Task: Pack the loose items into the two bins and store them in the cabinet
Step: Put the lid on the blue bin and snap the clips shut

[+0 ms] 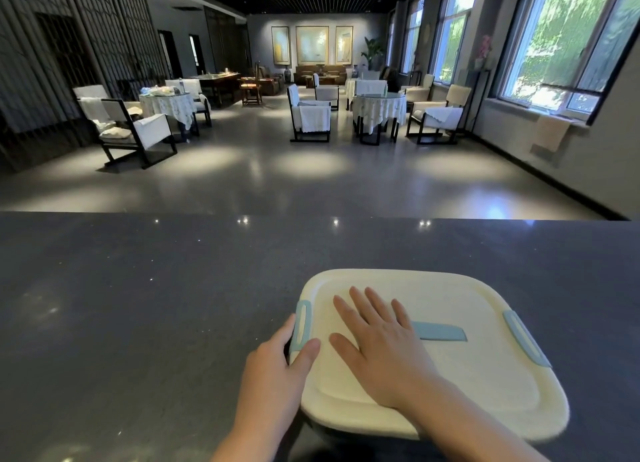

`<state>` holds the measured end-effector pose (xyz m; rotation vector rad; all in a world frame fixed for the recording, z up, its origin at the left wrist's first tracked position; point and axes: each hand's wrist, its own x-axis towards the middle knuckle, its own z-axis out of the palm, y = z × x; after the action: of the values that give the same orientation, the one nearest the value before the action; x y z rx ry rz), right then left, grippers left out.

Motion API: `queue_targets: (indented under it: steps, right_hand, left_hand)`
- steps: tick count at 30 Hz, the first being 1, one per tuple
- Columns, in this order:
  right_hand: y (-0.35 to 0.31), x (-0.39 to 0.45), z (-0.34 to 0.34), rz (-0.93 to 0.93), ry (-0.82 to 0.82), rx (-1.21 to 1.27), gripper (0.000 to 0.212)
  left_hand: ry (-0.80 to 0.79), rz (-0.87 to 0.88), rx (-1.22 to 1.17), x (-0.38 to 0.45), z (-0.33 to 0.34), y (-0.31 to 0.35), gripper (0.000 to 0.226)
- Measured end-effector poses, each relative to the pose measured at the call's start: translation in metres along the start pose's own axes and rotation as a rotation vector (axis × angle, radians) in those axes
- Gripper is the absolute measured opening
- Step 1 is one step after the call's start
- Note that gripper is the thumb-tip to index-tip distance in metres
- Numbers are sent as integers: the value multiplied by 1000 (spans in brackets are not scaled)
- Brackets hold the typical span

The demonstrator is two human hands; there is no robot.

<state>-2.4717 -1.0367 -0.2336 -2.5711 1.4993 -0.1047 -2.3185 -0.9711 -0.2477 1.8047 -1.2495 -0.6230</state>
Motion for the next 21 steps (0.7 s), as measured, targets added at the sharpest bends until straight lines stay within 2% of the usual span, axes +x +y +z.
queue_targets:
  steps: [4, 9, 13, 16, 18, 21]
  right_hand:
    - [0, 0, -1, -5, -3, 13, 80]
    - [34, -11, -10, 17, 1, 94, 59]
    - [94, -47, -17, 269, 91, -6, 65]
    - [119, -61, -22, 422, 104, -21, 61]
    - [124, -62, -22, 491, 138, 62, 63]
    - [133, -61, -24, 604, 228, 444, 65]
  left_hand:
    - [-28, -33, 1, 3, 0, -5, 54]
    - [-70, -24, -58, 6, -2, -5, 50]
    - [-116, 5, -2, 12, -3, -7, 54]
    - [-124, -9, 84, 30, 4, -5, 61]
    - [-126, -19, 154, 44, 12, 0, 67]
    - [-126, -33, 139, 56, 20, 4, 69]
